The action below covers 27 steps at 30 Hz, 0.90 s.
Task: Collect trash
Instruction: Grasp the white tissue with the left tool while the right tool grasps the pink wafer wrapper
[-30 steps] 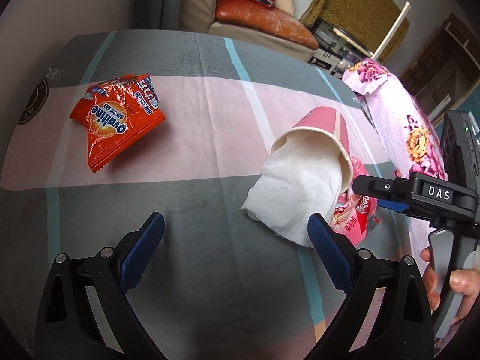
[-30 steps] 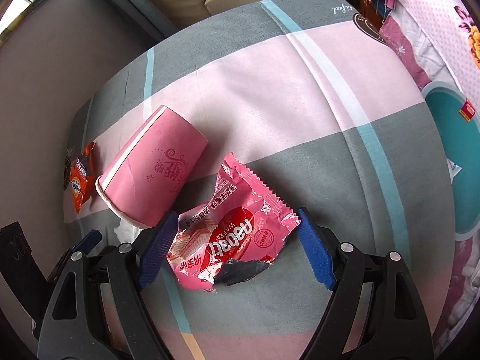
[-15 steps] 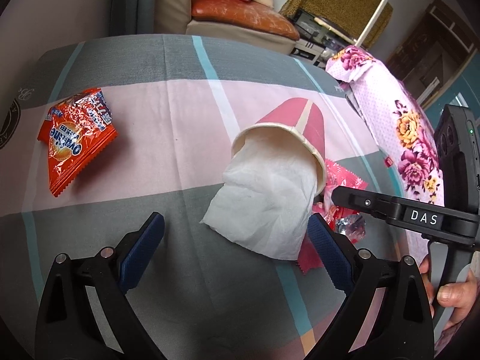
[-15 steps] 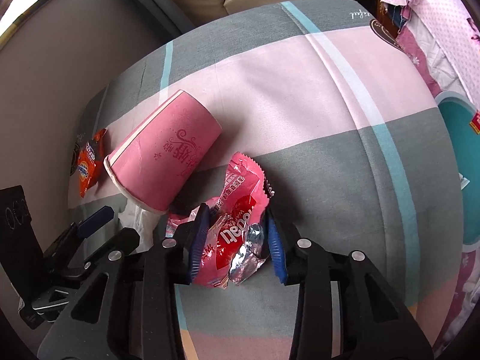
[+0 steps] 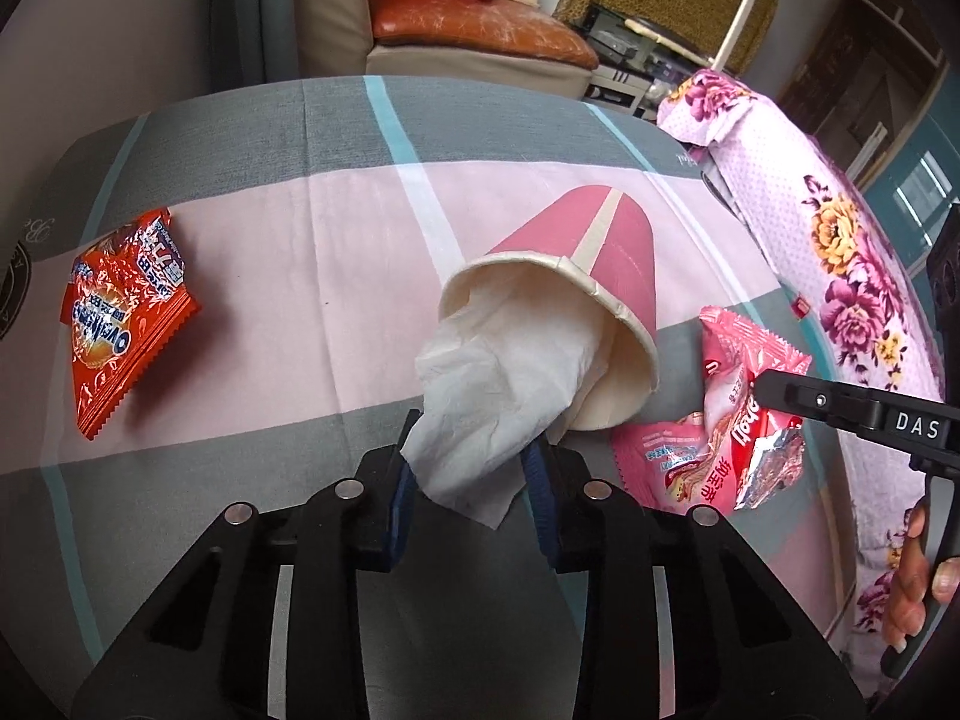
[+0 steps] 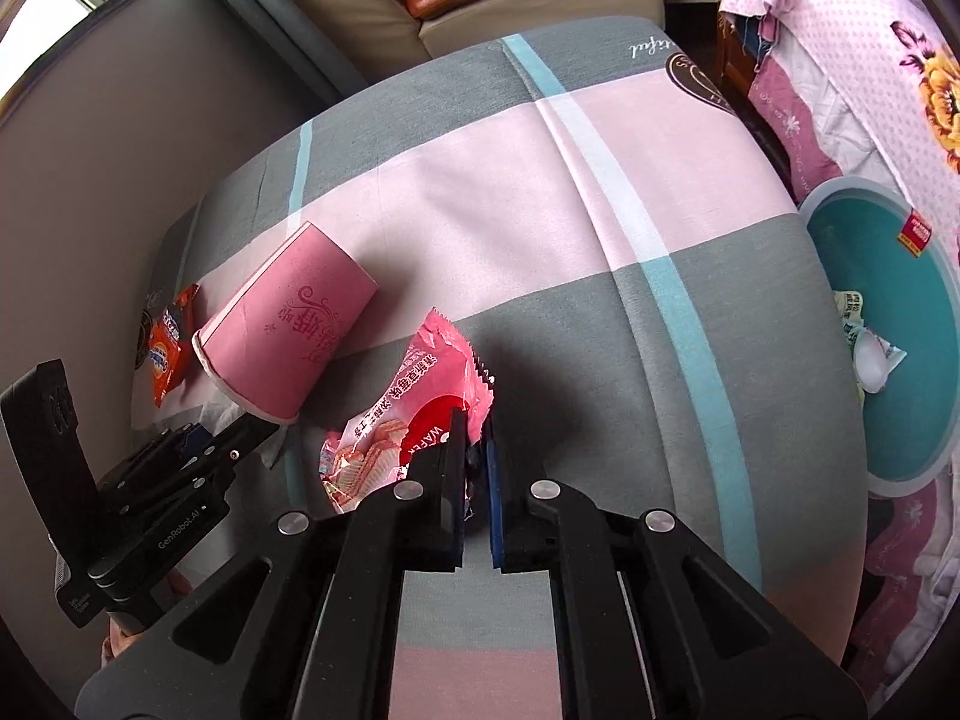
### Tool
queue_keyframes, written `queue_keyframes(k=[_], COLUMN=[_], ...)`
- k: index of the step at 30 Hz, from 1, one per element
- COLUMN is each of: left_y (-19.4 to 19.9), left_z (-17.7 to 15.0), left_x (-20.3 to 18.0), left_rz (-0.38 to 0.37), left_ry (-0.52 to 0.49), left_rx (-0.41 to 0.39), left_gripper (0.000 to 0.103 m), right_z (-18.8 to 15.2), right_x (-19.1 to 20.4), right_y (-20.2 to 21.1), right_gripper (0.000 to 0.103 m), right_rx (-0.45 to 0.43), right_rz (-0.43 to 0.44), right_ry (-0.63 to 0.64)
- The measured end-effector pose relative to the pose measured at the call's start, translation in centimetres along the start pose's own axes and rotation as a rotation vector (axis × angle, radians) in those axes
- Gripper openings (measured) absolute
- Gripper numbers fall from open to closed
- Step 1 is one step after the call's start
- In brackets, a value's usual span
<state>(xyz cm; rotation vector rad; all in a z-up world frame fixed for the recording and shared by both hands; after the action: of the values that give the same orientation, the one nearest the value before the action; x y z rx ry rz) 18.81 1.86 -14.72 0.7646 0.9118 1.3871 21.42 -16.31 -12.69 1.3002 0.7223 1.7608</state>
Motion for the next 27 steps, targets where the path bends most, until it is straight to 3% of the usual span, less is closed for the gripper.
queue_keyframes(k=[6, 14, 19, 20, 21, 22, 23, 24, 27], left_y=[1.4, 2.9, 3.8, 4.0, 4.2, 4.6, 5.0, 5.4, 5.2], left_z=[-1.1, -4.3, -5.4, -5.2, -4.8, -4.4, -3.9, -3.3, -1.8], left_x=[0.2, -0.7, -0.2, 0.0, 0.2, 0.4, 0.6, 0.7, 0.0], left_rz=[-0.026, -0.085, -0.052, -0.045, -0.037, -0.027, -0.019, -0.016, -0.03], left_ry=[0.024, 0.008, 0.015, 0.02, 0.028, 0.039, 0.05, 0.057, 0.051], left_rx=[-0.002, 0.051, 0.048, 0.042, 0.034, 0.016, -0.01, -0.033, -0.042], left_gripper=[0.019, 0.018, 0.02, 0.024, 0.041, 0.066, 0.074, 0.081, 0.082], right_z=[-0.8, -1.9, -2.6, -2.7, -2.8, -2.8, -2.8, -2.8, -2.7], right_x=[0.0, 0.3, 0.3, 0.3, 0.3, 0.4, 0.5, 0.6, 0.6], right_y=[0.0, 1.4, 2.4, 2.7, 2.9, 3.1, 3.4, 3.7, 4.2], right_gripper=[0.006, 0.006, 0.006, 0.006, 0.006, 0.006, 0.006, 0.006, 0.006], right_rx=[0.004, -0.01, -0.021, -0.023, -0.027, -0.031, -0.036, -0.04, -0.05], right_rz=[0.007, 0.025, 0.03, 0.03, 0.03, 0.031, 0.031, 0.032, 0.029], right_ry=[0.001, 0.009, 0.015, 0.015, 0.017, 0.018, 0.02, 0.022, 0.024])
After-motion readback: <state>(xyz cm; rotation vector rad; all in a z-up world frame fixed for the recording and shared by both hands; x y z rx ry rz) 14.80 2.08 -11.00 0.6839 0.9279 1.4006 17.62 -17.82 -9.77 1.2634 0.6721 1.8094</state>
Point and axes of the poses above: each gripper's, at about its wrist camera, not at the fingertips, and y roughly against the way its jaws point, x to its left, z to its top, the point moved 8 cm from there along -y, roughly the way its jaws point, and after that the axes turned 10 degrees about z, right-handed, at the moved point
